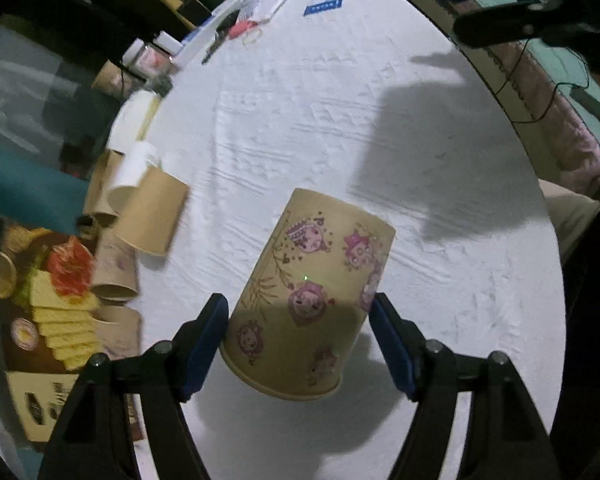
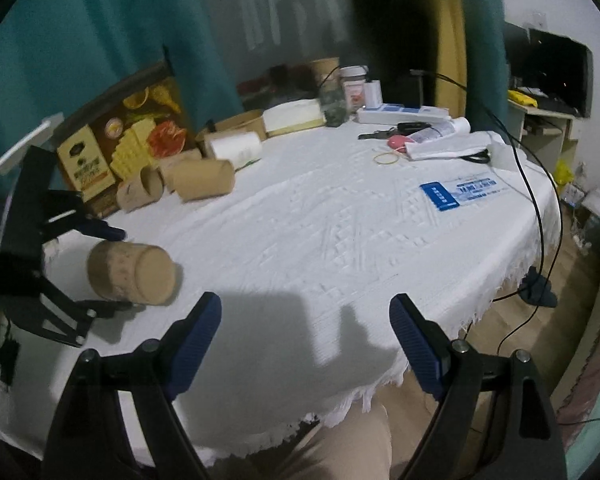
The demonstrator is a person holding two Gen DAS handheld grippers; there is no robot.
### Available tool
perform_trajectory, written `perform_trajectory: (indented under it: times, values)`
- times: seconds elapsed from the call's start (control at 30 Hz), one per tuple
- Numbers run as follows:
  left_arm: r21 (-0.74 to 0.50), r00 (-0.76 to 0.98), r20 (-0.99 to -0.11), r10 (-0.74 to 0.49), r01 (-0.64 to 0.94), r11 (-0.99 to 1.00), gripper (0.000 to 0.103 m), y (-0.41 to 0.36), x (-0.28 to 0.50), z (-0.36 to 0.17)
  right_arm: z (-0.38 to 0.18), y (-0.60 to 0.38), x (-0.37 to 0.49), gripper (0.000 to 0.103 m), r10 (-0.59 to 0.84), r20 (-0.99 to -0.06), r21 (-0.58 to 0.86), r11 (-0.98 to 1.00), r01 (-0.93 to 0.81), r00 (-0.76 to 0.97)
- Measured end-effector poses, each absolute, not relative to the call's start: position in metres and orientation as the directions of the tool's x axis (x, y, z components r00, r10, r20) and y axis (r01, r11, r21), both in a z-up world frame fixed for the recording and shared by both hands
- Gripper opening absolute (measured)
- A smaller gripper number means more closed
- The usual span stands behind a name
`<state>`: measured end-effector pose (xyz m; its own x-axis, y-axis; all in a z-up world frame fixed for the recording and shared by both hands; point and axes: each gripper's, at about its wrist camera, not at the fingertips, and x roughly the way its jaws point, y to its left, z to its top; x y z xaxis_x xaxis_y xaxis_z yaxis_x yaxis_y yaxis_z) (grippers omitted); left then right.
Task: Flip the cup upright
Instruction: 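Lift the cup with the left tool and carry it toward the right tool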
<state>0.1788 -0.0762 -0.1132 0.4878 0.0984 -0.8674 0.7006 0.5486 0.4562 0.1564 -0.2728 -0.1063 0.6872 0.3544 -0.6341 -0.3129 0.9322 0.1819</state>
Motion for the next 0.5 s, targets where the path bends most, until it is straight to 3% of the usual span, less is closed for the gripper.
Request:
perform_trajectory:
  times: [0.1, 0.3, 0.5]
  values:
    - [0.474, 0.517, -0.851, 0.094, 0.679, 0.560, 0.078, -0.076, 0.174, -0.118, -0.098, -0.266, 0.148, 0.084, 0.346, -0.636, 0.146, 0.932, -0.333, 0.690]
    - [0.392, 0.510, -0.860, -0.010, 0.673, 0.627, 0.079, -0.067, 0.163, -0.107, -0.091, -0.256, 0.154, 0.084, 0.357, -0.673, 0.085, 0.908, -0.411, 0.648]
    - [0.316, 0.523, -0.848, -0.084, 0.627, 0.711, 0.079, -0.043, 0.143, -0.087, -0.079, -0.214, 0.169, 0.084, 0.440, -0.704, 0.001, 0.786, -0.618, 0.557]
